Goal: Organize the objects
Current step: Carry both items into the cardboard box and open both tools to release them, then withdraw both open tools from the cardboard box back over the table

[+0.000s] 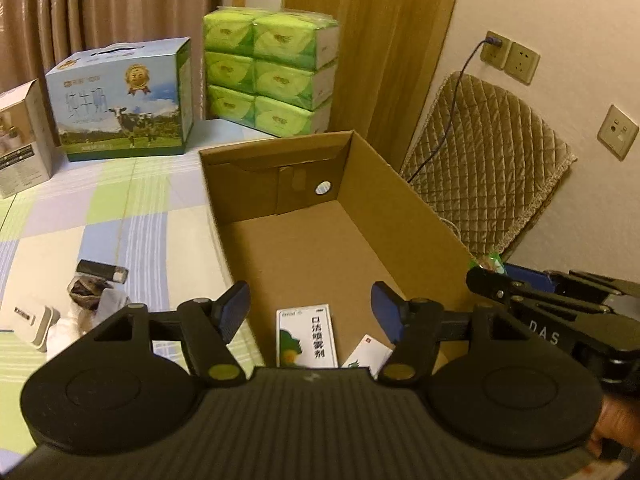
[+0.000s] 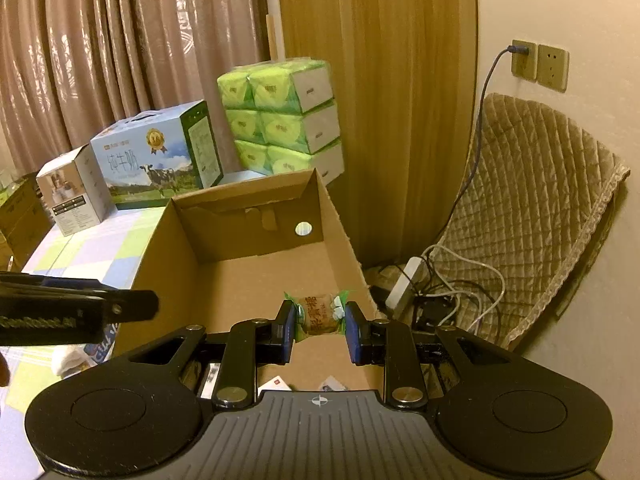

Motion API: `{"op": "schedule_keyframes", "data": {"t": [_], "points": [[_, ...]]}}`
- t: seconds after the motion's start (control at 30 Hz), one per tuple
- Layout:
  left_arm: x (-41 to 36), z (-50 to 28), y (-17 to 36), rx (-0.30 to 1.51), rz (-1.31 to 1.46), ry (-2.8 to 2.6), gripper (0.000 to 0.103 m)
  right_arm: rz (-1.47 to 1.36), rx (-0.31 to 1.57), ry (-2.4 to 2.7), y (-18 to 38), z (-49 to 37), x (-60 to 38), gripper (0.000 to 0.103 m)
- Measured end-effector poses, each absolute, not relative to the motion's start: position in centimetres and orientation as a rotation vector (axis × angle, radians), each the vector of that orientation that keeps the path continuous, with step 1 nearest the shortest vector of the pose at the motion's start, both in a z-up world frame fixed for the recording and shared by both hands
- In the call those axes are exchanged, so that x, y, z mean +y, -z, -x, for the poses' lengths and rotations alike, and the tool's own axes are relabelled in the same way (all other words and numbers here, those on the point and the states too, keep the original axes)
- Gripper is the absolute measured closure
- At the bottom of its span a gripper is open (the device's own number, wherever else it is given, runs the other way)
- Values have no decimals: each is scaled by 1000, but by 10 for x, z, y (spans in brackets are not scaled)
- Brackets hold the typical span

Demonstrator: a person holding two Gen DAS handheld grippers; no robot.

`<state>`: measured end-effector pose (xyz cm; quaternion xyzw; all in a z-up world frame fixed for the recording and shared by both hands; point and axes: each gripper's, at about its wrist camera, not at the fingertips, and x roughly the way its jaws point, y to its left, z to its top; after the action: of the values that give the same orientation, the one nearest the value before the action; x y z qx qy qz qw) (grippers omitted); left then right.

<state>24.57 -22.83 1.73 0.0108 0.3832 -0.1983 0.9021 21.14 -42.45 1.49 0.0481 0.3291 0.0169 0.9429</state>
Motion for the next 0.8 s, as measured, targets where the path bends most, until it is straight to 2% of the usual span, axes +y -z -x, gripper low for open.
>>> {"op": "schedule_keyframes", "data": {"t": [0.23,0.33,0.37,0.8], "points": [[-211,-238,-20,788,-8,385,40,-139,647,-79,-21,-213,-417,78],[-204,-235,-20,791,-6,371,36,-191,630,-89,-25,-214,-420,42],[-201,-234,-20,792,-7,366,33,-205,624,-88,-27,-214,-422,40],[-151,-194,-28,771,21,294,25,-229,615,-75,-40,-174,-421,39]]}}
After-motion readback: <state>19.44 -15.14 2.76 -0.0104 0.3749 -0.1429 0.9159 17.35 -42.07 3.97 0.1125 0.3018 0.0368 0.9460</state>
